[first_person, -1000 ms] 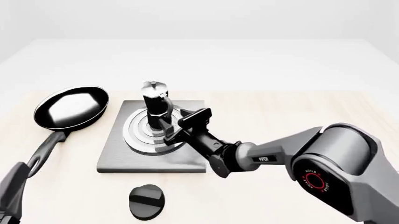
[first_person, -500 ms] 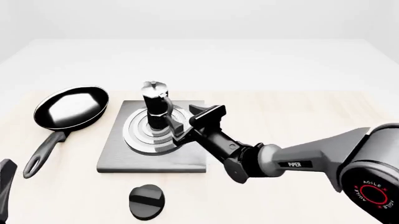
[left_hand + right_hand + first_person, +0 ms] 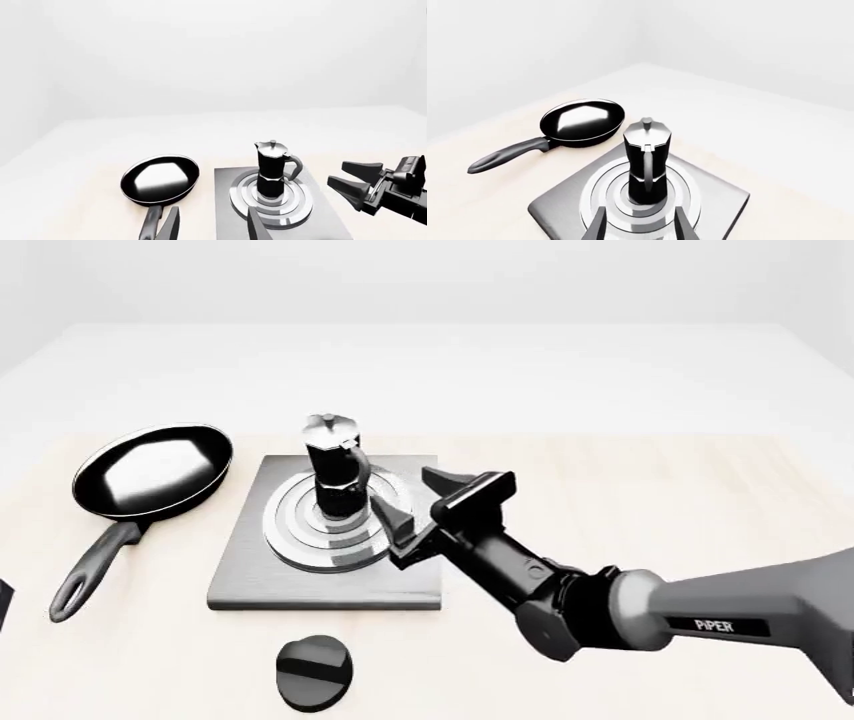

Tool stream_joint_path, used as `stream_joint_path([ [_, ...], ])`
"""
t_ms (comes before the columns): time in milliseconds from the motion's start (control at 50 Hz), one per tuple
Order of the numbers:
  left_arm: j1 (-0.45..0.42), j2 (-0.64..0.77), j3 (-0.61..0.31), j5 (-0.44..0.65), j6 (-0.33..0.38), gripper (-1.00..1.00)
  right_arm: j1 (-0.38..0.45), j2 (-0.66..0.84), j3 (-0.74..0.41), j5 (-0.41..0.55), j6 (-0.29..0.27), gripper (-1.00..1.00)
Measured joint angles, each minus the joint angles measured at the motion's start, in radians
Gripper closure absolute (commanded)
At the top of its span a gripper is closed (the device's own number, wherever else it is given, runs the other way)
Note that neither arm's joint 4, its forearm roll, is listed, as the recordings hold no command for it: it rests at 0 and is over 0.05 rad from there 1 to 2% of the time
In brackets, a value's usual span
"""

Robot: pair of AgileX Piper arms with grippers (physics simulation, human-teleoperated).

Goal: Turn on the stove and put the moka pot on it.

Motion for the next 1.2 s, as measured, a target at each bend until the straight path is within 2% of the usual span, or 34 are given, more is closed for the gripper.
stream_joint_path([
  [660, -0.017, 0.000, -0.042, -0.001, 0.003, -1.00, -0.010, -0.252, 0.223, 0.007, -0.010, -1.00],
  [940, -0.034, 0.000, -0.062, 0.006, 0.011, -1.00, -0.007, -0.363, 0.290, 0.045, -0.007, -1.00],
  [1200, -0.063, 0.000, -0.059, -0.006, 0.011, -1.00, -0.007, -0.506, 0.335, 0.122, 0.000, -1.00],
])
